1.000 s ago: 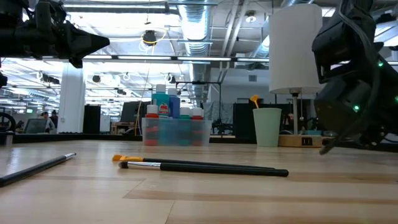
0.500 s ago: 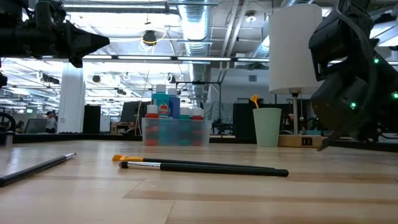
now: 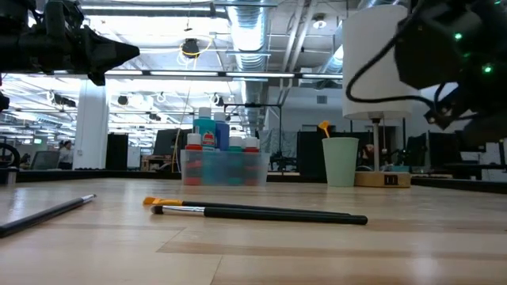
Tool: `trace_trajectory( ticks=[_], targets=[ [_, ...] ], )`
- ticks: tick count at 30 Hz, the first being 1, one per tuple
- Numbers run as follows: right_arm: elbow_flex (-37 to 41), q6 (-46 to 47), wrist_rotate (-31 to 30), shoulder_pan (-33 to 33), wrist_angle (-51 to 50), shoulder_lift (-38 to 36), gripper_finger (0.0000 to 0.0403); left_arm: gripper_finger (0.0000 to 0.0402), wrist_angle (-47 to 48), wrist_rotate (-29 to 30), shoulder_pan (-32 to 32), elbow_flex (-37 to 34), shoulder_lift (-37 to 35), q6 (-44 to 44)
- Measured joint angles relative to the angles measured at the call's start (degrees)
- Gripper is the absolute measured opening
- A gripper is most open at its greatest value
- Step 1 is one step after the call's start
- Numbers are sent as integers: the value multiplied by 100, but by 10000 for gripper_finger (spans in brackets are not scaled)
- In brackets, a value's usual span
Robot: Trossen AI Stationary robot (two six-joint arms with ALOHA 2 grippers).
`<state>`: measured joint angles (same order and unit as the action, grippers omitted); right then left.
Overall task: Pick & Place Paint Supplies
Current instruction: Put the gold paintbrush into the green cup
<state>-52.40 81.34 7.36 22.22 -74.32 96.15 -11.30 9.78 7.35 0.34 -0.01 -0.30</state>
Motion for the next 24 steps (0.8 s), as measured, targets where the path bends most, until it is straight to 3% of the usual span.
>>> trace_trajectory(
  ticks=[4,8,17,24],
  targets=[
    [375,992,-124,162,40,-163,74,2,-2,0,0,0,0,1],
    [719,1355,1,224,326,-170,108,2,-11,1,-1,0,0,0],
    [1021,1543,24,235,748,-124,108,2,-35,1,0,0,0,-1],
    [1348,2335,4,567,1123,-161,108,2,-41,0,-2,0,0,1]
  ],
)
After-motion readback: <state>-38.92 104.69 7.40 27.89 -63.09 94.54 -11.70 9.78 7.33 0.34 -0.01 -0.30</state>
